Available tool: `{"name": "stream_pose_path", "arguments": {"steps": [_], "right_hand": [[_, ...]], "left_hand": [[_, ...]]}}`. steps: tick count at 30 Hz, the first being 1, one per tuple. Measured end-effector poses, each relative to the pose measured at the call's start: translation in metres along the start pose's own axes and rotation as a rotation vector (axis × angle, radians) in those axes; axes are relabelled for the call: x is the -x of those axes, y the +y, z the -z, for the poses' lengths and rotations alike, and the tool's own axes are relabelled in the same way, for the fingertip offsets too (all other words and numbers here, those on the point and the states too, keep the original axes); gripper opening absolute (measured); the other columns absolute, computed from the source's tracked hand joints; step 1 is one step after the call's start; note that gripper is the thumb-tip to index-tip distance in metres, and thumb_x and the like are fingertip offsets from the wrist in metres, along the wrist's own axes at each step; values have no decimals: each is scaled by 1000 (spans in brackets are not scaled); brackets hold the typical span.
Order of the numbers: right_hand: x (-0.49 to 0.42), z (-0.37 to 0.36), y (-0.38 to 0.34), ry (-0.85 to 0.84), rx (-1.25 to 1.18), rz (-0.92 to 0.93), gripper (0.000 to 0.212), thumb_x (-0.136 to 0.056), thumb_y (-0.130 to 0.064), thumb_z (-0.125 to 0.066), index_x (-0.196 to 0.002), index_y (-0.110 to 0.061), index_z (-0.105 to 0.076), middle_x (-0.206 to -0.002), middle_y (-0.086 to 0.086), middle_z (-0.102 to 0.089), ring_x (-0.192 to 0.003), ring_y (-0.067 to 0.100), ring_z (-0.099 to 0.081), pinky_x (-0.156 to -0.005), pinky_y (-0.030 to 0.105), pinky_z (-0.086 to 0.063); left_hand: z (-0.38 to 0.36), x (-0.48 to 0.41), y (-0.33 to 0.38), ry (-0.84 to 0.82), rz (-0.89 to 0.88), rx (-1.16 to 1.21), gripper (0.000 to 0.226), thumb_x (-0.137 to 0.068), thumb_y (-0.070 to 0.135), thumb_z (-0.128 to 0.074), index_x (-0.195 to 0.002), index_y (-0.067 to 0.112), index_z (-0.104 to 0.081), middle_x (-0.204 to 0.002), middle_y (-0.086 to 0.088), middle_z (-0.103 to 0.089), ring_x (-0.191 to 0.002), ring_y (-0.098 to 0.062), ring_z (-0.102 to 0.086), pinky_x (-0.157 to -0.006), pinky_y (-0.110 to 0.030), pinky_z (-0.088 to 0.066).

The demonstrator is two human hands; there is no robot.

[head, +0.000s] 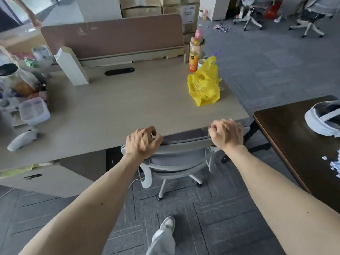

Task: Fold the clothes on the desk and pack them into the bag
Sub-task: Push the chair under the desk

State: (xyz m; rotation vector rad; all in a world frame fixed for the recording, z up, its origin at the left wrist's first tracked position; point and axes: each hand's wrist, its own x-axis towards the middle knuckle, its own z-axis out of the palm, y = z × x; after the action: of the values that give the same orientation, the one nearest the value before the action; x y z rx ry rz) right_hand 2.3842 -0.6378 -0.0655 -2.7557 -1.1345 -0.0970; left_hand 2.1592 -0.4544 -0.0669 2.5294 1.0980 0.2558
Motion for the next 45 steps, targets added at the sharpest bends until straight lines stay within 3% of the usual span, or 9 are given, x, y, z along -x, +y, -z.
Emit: {"name": "stream_pose_path", "arguments": {"steps": [6,16,22,27,31,34,38,45], "right_hand": [[-36,-2,3,7,-64,0,45,-77,-38,-30,-87,-21,-71,-95,6,-72,-90,31,-57,-82,40,-43],[-49,-4,-11,-32,-76,-38,52,-78,-34,-26,-96,-20,-73,-102,6,-72,-96,30,-58,-83,38,-38],[-59,7,-5,-142,-70,-49,39,-85,-30,-33,-96,-23,-70,-105,6,-69,-97,28,-54,-81,38,-36],[-54,10,-11,-77,-21,-194,32,-95,-27,-43,-118,-18,-62,-122,12,-55,-111,33,-49,-93,43,-39],[-36,24,-17,14,33,-238,35,-101,-41,-35,-115,-15,-55,-118,14,-51,-107,34,-52,-87,45,-45],[3,46,-2,79,-46,-245,32,-103,-37,-35,-107,-12,-54,-110,14,-56,-98,33,-58,-77,44,-51],[104,81,47,165,46,-323,20,-101,-23,-45,-95,-10,-59,-92,12,-63,-84,32,-64,-70,40,-51],[390,146,85,74,166,-853,18,-103,-21,-38,-98,-15,-54,-85,4,-70,-79,31,-68,-61,37,-46]], "left_hand": [[1,-32,7,4,14,1,34,-77,50,-43,-86,22,-60,-78,-4,-61,-70,-29,-50,-67,-33,-38],[9,-67,-5,-46,-17,-31,37,-74,51,-40,-82,22,-62,-75,-7,-63,-71,-32,-56,-65,-33,-38],[10,-76,5,-148,-65,-28,19,-86,38,-52,-86,23,-65,-81,-7,-66,-75,-34,-60,-67,-34,-44],[15,-86,36,-138,-220,-5,17,-88,38,-54,-87,24,-64,-85,-2,-68,-74,-30,-61,-67,-33,-48],[18,-75,88,-140,-392,63,19,-89,39,-53,-89,24,-63,-93,0,-71,-81,-31,-64,-69,-33,-49],[14,-58,124,-141,-539,73,13,-87,30,-53,-88,21,-63,-93,1,-71,-82,-32,-64,-67,-32,-48],[1,-18,185,-212,-748,22,14,-91,27,-46,-86,21,-58,-90,-1,-69,-79,-31,-63,-65,-33,-44],[-27,180,294,-370,-1280,48,14,-95,30,-46,-91,22,-57,-92,1,-69,-85,-29,-66,-67,-33,-40]]}}
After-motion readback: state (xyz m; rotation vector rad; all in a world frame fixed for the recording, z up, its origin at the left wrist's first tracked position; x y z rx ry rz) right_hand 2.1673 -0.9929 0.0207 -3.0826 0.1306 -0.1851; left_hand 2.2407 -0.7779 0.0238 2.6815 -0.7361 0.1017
